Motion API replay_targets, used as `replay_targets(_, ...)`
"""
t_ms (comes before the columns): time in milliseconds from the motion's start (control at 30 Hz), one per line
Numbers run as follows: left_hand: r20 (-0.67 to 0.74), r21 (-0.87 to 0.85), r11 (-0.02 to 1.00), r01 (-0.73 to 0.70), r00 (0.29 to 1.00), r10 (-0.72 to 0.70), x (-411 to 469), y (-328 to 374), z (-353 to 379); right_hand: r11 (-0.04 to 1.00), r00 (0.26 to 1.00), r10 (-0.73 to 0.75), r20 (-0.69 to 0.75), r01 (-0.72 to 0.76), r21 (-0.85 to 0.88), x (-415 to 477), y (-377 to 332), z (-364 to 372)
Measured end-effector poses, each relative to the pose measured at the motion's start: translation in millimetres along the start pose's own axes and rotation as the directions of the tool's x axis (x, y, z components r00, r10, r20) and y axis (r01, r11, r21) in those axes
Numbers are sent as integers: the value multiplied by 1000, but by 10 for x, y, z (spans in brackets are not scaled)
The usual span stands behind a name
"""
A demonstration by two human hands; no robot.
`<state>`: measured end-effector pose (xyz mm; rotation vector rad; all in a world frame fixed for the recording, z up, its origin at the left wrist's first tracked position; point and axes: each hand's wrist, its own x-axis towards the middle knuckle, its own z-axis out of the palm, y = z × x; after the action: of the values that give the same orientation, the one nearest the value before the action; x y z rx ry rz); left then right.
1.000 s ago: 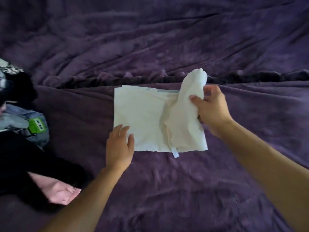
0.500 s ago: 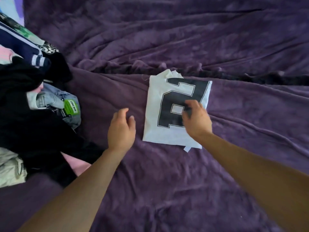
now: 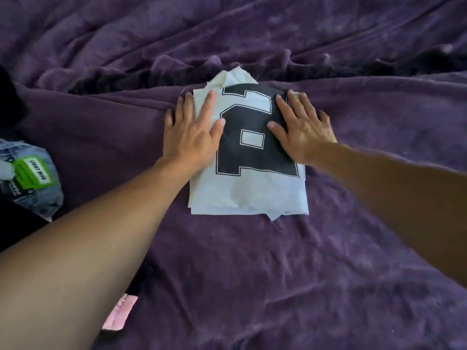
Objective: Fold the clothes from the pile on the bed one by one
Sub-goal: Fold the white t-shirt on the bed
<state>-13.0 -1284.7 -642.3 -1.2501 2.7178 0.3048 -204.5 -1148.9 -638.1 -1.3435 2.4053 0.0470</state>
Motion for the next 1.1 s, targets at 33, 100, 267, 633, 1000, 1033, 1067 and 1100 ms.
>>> replay_targets(33,-26,13,1000,0,1000,0,-6,11,-57,998,999,37,-21,-36,47,-61,-29,-37)
replay_targets(100,-147,30,999,-22,989,26,52,43,-214,974,987,133,-96,-112,198,-265,-92,-91)
replay_targets(267,-67,-39,978,-203,977,201,535,414,-496,767,930,361,-69,-254,590,-953,-385,88)
replay_targets(633,-55,79,985,-153,986,158,-28,814,-571,684,963,271,6,-197,703,-1428,-39,-9)
replay_targets(1000,-134,-179,937,-302,950,281,-1167,2881,-596,822,932,363,-6,-317,472,-3007,1811,-389)
replay_targets(1033,-136,-187,929,-320,945,298,-1234,3138,-539,821,926,378,-7,-332,465,-3143,2026,-353)
replay_targets(1067,-135,-195,922,-335,940,313,-1291,3390,-477,819,922,388,-9,-340,463,-3267,2246,-325)
replay_targets(1100,-132,-200,917,-345,937,323,-1340,3644,-419,816,919,393,-17,-341,467,-3376,2476,-303)
